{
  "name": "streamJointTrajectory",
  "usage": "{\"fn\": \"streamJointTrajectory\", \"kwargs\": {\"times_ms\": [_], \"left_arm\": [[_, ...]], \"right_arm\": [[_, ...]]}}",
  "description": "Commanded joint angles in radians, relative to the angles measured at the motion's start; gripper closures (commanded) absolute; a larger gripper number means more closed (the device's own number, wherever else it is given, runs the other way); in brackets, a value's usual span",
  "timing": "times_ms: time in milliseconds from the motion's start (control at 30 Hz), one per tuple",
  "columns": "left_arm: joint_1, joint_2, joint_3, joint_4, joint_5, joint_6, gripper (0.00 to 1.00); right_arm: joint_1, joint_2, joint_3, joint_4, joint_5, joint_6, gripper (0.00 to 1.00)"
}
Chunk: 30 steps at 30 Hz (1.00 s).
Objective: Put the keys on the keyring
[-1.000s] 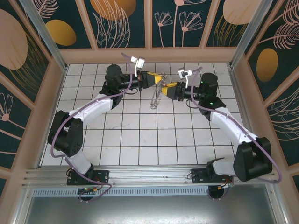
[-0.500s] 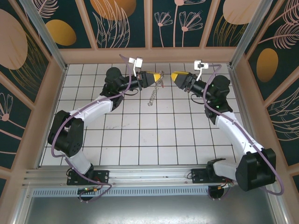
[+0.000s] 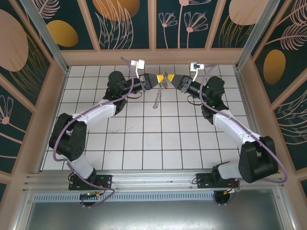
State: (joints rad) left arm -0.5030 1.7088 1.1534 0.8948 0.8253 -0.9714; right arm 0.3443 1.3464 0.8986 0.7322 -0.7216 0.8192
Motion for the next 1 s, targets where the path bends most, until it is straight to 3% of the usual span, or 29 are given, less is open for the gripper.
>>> {"fn": "streamJointTrajectory", "kwargs": {"times_ms": [0, 367, 567, 967], "left_arm": [[-0.002, 0.031, 0.000, 0.066, -0.005, -0.012, 1.00], [-0.002, 0.044, 0.013, 0.078, 0.003, -0.020, 1.00], [-0.001, 0.041, 0.017, 0.077, 0.008, -0.021, 1.00], [-0.002, 0.032, 0.017, 0.081, 0.012, -0.016, 1.00]], "right_arm": [[0.008, 0.000, 0.027, 0.072, 0.014, 0.009, 0.63], [0.023, 0.037, 0.042, 0.072, 0.005, 0.009, 0.66], [0.024, 0.039, 0.024, 0.073, 0.020, 0.003, 0.62], [0.025, 0.054, 0.004, 0.078, 0.010, 0.012, 0.62]]}}
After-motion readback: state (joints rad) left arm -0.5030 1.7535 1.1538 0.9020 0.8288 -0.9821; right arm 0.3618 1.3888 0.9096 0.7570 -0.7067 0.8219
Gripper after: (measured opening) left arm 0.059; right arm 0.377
